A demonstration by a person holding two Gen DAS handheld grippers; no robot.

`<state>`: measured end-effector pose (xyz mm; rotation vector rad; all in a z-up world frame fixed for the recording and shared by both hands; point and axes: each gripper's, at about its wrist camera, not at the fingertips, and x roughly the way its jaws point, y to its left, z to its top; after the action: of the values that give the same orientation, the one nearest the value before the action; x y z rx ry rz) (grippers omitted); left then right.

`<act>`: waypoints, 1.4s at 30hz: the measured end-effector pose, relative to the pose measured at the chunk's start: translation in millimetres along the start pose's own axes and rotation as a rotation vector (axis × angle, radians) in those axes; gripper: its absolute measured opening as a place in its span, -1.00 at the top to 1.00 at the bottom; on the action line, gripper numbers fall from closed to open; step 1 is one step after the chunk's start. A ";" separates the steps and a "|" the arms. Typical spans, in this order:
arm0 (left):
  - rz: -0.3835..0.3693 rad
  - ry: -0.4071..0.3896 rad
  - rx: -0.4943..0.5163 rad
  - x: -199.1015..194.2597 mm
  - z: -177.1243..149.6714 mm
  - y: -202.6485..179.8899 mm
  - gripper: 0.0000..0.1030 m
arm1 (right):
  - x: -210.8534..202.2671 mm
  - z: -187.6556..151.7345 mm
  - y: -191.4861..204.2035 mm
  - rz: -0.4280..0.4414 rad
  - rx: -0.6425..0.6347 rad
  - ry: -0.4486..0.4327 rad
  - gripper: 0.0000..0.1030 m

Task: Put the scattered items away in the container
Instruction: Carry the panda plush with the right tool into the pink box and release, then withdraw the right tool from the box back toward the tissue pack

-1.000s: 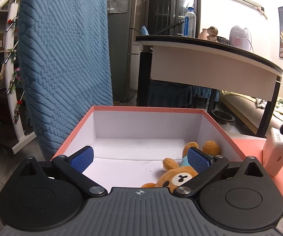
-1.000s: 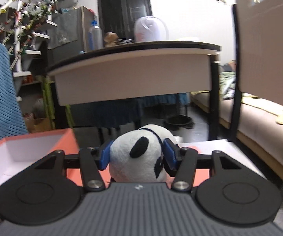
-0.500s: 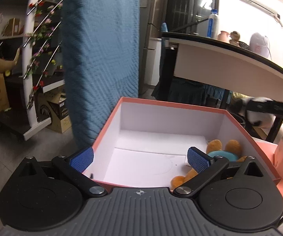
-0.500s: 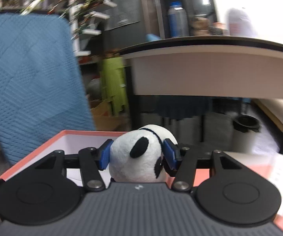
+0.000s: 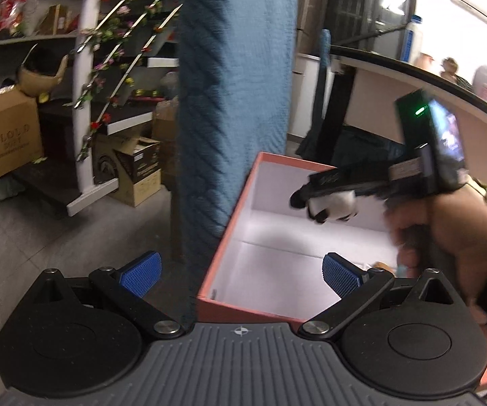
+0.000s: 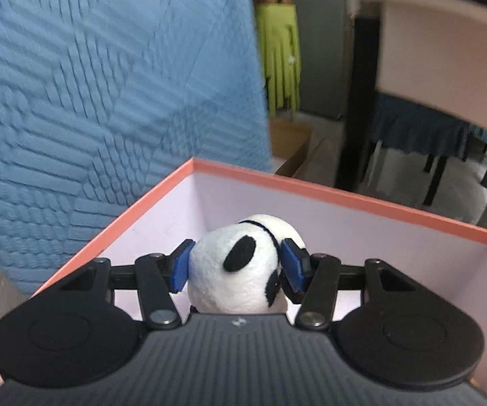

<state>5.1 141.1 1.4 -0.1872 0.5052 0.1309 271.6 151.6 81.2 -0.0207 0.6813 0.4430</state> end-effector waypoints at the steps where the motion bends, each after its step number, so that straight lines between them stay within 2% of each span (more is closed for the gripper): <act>1: 0.005 0.000 -0.010 0.4 1.0 2.8 -0.98 | 10.4 0.0 4.5 0.004 -0.005 0.016 -0.09; 5: 0.005 0.016 -0.033 3.4 3.5 12.7 -0.98 | 42.0 -0.9 15.3 0.009 -0.022 0.072 -0.09; 10: -0.013 0.018 -0.049 2.1 4.3 18.1 -0.98 | 58.9 -9.2 14.9 0.008 -0.005 0.134 -0.13; 11: -0.015 0.019 -0.052 1.9 4.2 18.7 -0.98 | 58.2 -9.0 13.3 0.009 0.005 0.137 -0.24; 12: -0.017 0.020 -0.054 1.7 4.2 19.4 -0.98 | 56.3 -8.2 12.0 0.007 0.011 0.134 -0.46; 13: -0.014 0.022 -0.050 2.0 3.9 18.6 -0.98 | 51.3 -6.3 11.1 0.000 0.010 0.119 -0.54; 14: -0.016 0.021 -0.049 1.4 3.8 17.8 -0.98 | 44.6 -4.0 10.3 -0.003 0.005 0.100 -0.61; 20: -0.023 0.007 -0.047 -2.4 1.8 7.8 -0.98 | 0.5 9.9 4.2 -0.023 0.004 0.030 -0.61; 25: -0.029 -0.018 -0.016 -6.2 -0.2 -9.1 -0.98 | -54.9 7.6 -6.2 -0.039 0.009 -0.034 -0.61; 33: -0.054 -0.035 0.032 -8.6 -4.0 -41.3 -0.98 | -133.4 -18.0 -40.4 -0.048 0.064 -0.151 -0.61; 42: -0.122 -0.093 0.094 -12.2 -9.4 -89.3 -0.98 | -227.7 -71.0 -102.5 -0.146 0.101 -0.275 -0.61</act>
<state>5.4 51.2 12.3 -0.1190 0.4053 -0.0036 113.3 -41.4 152.6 0.0846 0.4274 0.2636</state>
